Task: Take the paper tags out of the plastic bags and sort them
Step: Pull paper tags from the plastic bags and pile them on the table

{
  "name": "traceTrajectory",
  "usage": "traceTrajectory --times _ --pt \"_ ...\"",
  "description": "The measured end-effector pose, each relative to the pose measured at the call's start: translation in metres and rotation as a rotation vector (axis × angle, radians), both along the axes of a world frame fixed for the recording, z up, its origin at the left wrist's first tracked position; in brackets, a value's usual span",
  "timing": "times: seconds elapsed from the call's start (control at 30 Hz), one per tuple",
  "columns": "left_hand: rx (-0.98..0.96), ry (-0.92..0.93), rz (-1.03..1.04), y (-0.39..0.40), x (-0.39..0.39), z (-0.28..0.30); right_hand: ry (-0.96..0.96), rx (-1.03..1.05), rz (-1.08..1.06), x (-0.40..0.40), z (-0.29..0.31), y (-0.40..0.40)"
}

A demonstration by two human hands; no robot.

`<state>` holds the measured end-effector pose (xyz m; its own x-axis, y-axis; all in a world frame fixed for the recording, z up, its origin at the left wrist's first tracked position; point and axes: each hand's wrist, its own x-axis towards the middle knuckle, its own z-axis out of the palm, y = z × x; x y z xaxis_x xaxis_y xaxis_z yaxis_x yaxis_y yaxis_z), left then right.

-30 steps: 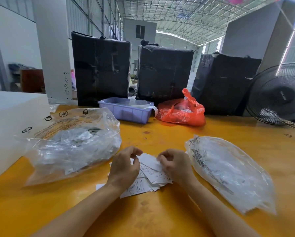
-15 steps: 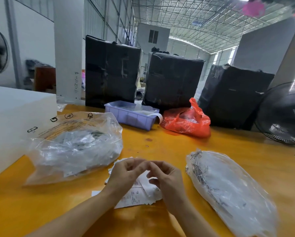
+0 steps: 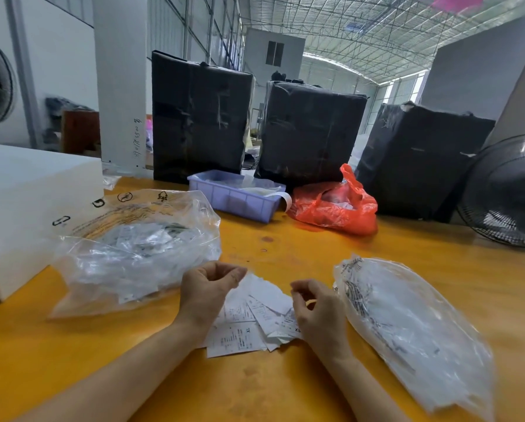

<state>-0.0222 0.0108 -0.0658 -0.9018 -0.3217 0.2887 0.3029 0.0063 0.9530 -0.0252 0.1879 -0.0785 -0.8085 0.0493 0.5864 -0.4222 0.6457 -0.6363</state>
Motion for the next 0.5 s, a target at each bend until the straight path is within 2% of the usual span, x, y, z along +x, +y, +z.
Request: traceTrajectory --times 0.23,0.37,0.5 --pt "-0.026 0.025 0.029 0.001 -0.002 -0.004 -0.101 0.326 0.061 -0.002 -0.013 -0.004" --pt "-0.048 0.024 0.013 0.002 -0.003 -0.006 -0.053 0.177 -0.013 -0.003 -0.01 -0.002" --pt "-0.056 0.022 -0.022 0.004 -0.001 -0.007 -0.066 0.15 0.003 -0.001 -0.009 -0.004"
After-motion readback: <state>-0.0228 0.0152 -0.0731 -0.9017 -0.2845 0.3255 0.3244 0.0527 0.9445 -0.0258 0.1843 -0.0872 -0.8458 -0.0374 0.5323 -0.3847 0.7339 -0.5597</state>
